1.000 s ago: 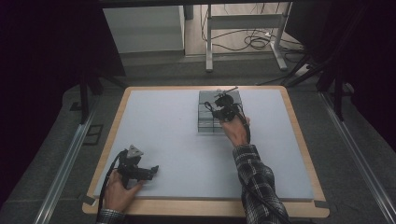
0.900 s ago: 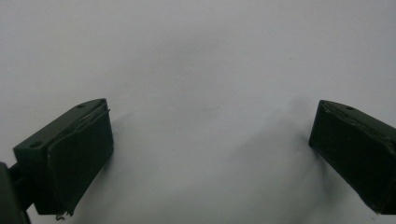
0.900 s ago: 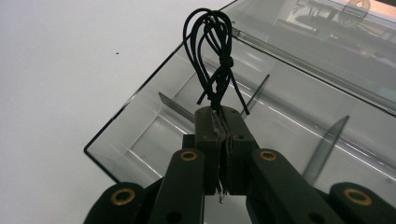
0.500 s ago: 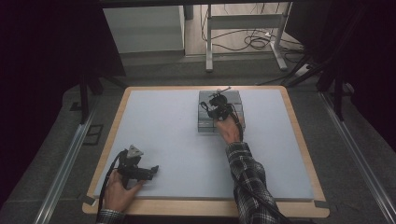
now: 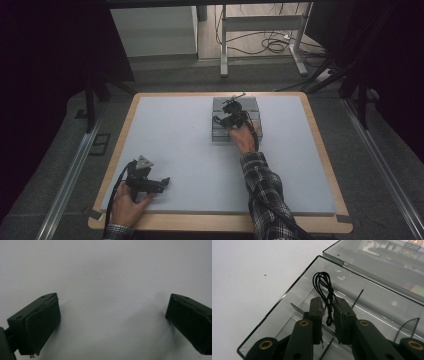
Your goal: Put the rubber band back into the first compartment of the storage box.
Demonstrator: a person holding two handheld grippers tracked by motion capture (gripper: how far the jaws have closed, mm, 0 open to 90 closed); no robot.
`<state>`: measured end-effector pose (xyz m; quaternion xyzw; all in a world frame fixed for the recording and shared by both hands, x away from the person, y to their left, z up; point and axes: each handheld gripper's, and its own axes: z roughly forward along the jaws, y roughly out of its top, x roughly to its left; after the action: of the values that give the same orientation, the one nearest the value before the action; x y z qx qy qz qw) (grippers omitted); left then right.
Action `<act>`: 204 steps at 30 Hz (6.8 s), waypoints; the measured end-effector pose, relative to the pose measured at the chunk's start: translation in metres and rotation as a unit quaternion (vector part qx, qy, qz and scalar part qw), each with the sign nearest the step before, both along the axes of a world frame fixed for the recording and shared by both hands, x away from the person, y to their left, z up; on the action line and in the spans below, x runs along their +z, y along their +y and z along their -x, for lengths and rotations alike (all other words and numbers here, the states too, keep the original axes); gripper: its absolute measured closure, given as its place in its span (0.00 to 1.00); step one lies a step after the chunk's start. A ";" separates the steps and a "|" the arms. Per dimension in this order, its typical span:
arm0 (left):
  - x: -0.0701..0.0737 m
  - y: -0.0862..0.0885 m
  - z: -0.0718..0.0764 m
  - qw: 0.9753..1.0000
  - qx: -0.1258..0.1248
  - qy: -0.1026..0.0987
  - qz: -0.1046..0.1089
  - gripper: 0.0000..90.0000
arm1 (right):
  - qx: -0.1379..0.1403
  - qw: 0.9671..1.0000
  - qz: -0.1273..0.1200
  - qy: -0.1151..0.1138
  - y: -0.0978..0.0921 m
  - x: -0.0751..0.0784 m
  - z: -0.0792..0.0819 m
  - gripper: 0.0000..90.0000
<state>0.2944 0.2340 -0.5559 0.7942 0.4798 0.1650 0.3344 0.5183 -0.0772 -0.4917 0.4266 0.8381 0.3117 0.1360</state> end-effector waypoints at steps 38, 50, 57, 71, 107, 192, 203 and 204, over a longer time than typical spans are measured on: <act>0.000 0.000 0.000 1.000 0.001 0.000 0.001 0.00 | 0.045 0.999 -0.002 -0.002 -0.009 0.020 0.026 0.40; 0.000 0.000 0.000 1.000 -0.002 0.000 -0.002 0.00 | 0.054 0.999 -0.005 0.002 -0.012 0.024 0.036 0.33; 0.000 0.000 0.000 1.000 0.000 0.000 0.000 0.00 | 0.059 0.998 -0.006 0.007 -0.013 0.026 0.042 0.29; 0.000 0.000 0.000 1.000 -0.001 -0.001 0.000 0.00 | 0.066 0.998 -0.006 0.008 -0.020 0.030 0.056 0.25; 0.000 0.000 0.000 1.000 -0.001 -0.001 0.000 0.00 | 0.073 0.997 -0.016 0.017 -0.051 0.031 0.090 0.19; 0.000 0.000 0.000 1.000 0.000 0.000 0.000 0.00 | 0.045 0.999 0.001 0.026 -0.152 0.017 0.166 0.11; 0.000 0.000 0.000 1.000 0.002 0.000 0.001 0.00 | 0.041 0.999 0.003 0.029 -0.164 0.015 0.174 0.10; 0.000 0.000 0.000 1.000 0.002 0.000 0.001 0.00 | 0.039 0.999 0.002 0.031 -0.165 0.015 0.175 0.10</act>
<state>0.2942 0.2336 -0.5559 0.7930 0.4815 0.1648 0.3350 0.3429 -0.2420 -0.4764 0.4025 0.8588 0.3013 0.0984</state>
